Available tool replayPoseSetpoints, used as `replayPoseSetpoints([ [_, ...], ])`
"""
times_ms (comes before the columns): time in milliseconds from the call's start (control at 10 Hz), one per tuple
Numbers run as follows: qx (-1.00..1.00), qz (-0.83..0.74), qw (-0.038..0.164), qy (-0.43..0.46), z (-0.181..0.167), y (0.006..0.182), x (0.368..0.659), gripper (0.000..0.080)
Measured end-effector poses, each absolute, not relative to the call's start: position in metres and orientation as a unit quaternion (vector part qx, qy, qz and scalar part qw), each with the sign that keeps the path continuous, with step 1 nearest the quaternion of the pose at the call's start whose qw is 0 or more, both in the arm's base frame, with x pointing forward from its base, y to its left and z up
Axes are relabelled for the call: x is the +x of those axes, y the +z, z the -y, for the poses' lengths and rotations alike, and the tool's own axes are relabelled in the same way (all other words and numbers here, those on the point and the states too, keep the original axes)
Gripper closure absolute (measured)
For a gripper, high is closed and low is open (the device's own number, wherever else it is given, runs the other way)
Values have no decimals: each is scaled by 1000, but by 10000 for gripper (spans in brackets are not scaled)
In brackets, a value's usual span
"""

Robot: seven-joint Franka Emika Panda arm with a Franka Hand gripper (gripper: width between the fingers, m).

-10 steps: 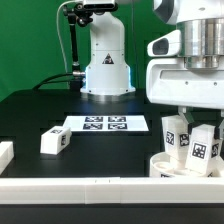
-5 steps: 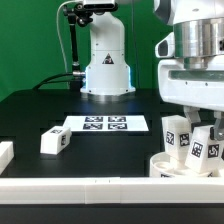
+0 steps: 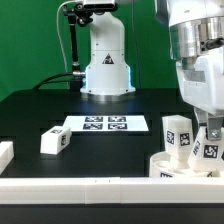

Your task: Assemble stool

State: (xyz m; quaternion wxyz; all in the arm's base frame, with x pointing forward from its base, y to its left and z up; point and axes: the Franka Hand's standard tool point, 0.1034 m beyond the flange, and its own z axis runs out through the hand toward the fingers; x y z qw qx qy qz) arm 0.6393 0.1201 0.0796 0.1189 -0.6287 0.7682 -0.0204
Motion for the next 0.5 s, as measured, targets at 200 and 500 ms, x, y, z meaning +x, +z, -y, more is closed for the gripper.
replayPoseSetpoints([
  [200, -589, -798, 131, -15, -123, 80, 640, 459],
  [500, -522, -841, 144, -4, -130, 80, 640, 459],
])
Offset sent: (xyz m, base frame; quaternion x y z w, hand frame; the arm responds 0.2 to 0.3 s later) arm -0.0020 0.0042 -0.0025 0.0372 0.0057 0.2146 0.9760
